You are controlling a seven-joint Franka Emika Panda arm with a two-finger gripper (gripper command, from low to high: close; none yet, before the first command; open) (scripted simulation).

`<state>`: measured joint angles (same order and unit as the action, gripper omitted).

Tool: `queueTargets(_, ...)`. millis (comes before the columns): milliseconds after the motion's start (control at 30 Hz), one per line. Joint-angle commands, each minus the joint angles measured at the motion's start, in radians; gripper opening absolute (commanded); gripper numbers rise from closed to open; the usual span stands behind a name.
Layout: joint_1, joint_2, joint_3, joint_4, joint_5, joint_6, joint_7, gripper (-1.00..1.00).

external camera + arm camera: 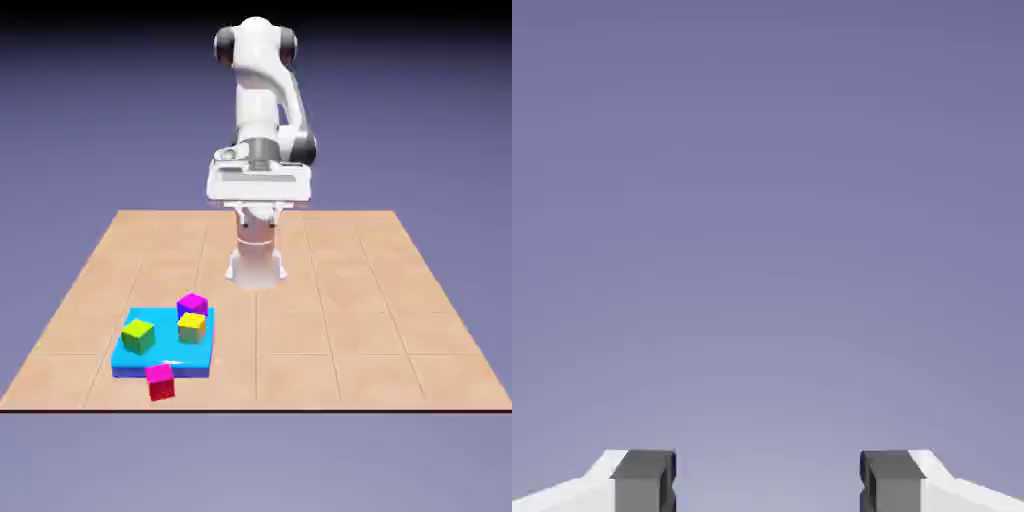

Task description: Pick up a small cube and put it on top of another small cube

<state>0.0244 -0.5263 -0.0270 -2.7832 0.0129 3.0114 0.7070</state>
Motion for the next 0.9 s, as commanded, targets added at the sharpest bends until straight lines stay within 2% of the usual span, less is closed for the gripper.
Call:
queueTargets(0, 0.01, 0.036, -0.022, 0.022, 0.011, -0.021, -0.028, 0.0)
queueTargets(867, 0.277, 0.979, -0.604, 0.601, 0.289, -0.574, -0.761, 0.0)
